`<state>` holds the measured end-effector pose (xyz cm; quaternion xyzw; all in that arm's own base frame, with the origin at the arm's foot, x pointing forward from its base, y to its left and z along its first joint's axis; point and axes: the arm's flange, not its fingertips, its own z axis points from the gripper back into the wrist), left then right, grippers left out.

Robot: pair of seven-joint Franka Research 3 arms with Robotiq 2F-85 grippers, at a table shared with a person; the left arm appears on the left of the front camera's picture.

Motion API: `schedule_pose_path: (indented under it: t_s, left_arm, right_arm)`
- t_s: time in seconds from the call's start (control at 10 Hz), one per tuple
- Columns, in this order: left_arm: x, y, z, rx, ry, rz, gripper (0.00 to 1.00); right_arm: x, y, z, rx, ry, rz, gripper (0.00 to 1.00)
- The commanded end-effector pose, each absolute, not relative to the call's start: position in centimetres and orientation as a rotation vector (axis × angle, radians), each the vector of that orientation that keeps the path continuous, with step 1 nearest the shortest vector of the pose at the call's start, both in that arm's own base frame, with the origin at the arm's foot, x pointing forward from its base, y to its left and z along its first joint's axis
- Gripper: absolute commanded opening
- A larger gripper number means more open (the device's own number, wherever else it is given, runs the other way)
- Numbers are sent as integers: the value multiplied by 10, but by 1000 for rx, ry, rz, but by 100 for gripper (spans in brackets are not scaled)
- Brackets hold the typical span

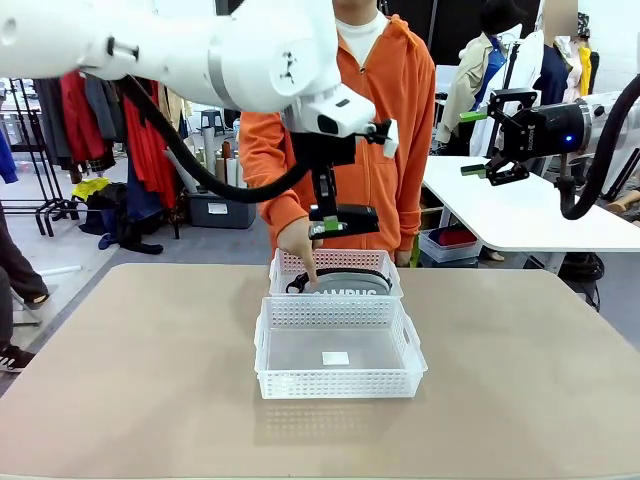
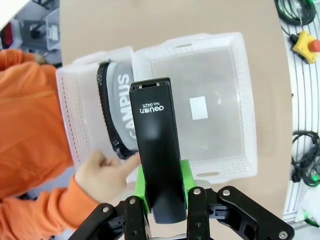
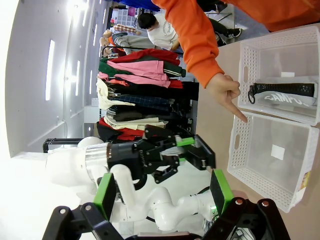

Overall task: Distribute items into two baskets.
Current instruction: Place the picked Stapler into the Organizing basket as instructed by the person.

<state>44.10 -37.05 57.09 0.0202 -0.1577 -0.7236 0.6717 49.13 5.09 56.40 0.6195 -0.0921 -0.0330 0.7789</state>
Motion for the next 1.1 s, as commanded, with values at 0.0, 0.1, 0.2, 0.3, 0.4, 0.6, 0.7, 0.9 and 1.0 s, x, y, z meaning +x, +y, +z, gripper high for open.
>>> schedule_pose_path:
  t_s: [0.0,0.1,0.2,0.3,0.4,0.6,0.7,0.9,1.0]
  left_arm:
    - [443,-369,557,34,-381,-1693,0]
    - [443,-372,546,18,-386,-1702,0]
    - [444,-374,535,5,-388,-1717,0]
    - [446,-377,523,-12,-386,-1738,0]
    - [447,-382,509,-28,-381,-1762,0]
    - [449,-386,489,-18,-348,-1796,0]
    - [448,-384,480,-48,-321,-1784,0]
    - [441,-385,457,-100,-251,-1745,0]
    - [442,-382,443,-113,-227,-1727,0]
  right_arm:
    - [492,51,568,1337,-201,-78,100]
    - [492,51,568,1337,-201,-78,100]
    - [492,51,568,1337,-201,-78,100]
    - [492,51,568,1337,-201,-78,100]
    - [492,51,568,1337,-201,-78,100]
    - [492,51,568,1337,-201,-78,100]
    - [492,51,568,1337,-201,-78,100]
    - [492,51,568,1337,-201,-78,100]
    - [492,51,568,1337,-201,-78,100]
